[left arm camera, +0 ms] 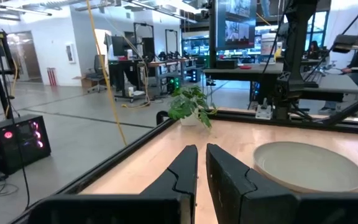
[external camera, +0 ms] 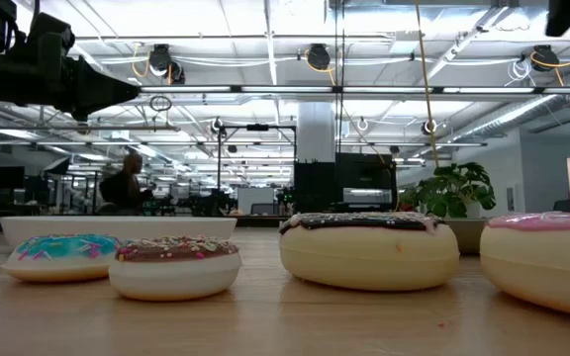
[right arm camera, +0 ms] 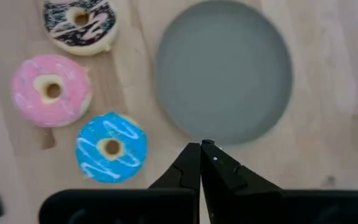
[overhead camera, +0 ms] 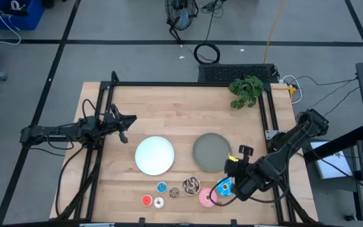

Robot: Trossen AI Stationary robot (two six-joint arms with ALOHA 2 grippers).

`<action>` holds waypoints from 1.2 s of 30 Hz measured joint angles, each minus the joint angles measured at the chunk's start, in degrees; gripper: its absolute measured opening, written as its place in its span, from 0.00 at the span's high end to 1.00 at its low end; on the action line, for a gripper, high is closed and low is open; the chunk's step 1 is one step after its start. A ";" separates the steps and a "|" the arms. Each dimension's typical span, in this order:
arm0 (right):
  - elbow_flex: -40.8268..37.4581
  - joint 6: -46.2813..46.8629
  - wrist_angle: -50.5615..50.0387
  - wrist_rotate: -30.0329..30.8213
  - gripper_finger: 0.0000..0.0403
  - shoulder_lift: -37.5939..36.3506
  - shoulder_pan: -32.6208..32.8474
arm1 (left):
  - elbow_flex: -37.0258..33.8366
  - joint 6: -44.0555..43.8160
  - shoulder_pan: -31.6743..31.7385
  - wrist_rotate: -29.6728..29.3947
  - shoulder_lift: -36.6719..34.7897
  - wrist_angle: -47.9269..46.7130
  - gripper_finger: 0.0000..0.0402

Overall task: Pick & Place donuts
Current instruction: Put the large blue donut on the gray plate

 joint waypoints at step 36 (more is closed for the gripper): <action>-18.97 -0.86 30.55 -15.15 0.60 -0.04 -2.25 | 0.00 2.36 0.00 -0.07 0.00 -0.70 0.90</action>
